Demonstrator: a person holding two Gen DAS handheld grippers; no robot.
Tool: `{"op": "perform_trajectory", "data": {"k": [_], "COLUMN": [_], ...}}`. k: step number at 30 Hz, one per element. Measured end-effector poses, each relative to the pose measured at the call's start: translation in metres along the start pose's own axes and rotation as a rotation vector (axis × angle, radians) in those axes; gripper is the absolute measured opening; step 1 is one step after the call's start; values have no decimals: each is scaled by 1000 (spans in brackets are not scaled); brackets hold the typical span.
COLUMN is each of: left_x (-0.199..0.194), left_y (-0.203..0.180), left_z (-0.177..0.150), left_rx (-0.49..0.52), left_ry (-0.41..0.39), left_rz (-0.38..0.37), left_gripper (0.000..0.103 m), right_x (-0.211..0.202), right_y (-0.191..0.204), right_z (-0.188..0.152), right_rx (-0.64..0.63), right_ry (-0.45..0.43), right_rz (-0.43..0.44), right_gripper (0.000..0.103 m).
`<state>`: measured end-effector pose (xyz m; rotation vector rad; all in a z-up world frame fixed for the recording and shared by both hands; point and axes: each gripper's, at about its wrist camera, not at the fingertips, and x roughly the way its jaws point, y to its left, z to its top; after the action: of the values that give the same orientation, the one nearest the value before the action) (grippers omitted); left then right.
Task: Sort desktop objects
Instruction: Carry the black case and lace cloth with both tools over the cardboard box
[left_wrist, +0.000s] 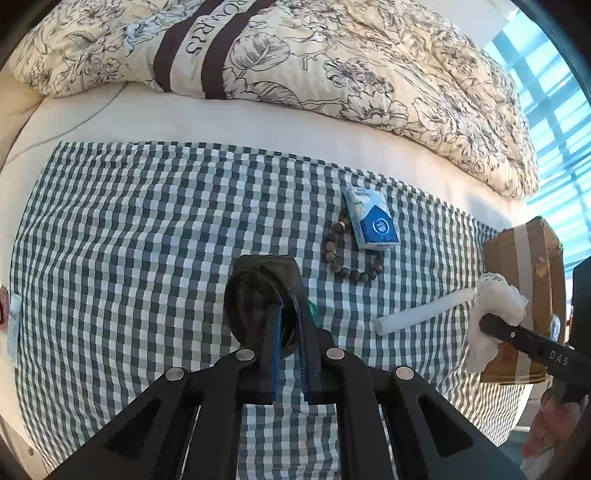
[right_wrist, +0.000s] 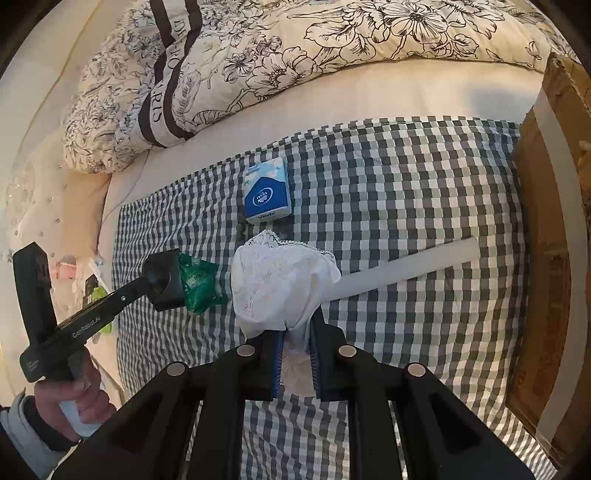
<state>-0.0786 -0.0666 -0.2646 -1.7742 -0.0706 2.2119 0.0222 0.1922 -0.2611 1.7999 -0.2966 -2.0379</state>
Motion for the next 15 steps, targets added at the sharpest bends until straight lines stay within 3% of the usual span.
{"op": "perform_trajectory", "data": {"k": [3,7,15], "left_x": [2,-4,-44], "left_y": [-4,-7,-29], "left_z": [0,7,21], "left_rx": [37,15,56], "left_ry": [-5,-18,-91], "left_rz": [13,5,-11], "left_gripper": [7,7,7], "right_x": [-4,-15,-58], "right_y": [-1,-1,5], "right_z": [-1,-1,7], "right_rx": [3,-1,-40], "right_ry": [-4,-22,-90], "right_rz": [2,9,15], "right_gripper": [12,12,12]}}
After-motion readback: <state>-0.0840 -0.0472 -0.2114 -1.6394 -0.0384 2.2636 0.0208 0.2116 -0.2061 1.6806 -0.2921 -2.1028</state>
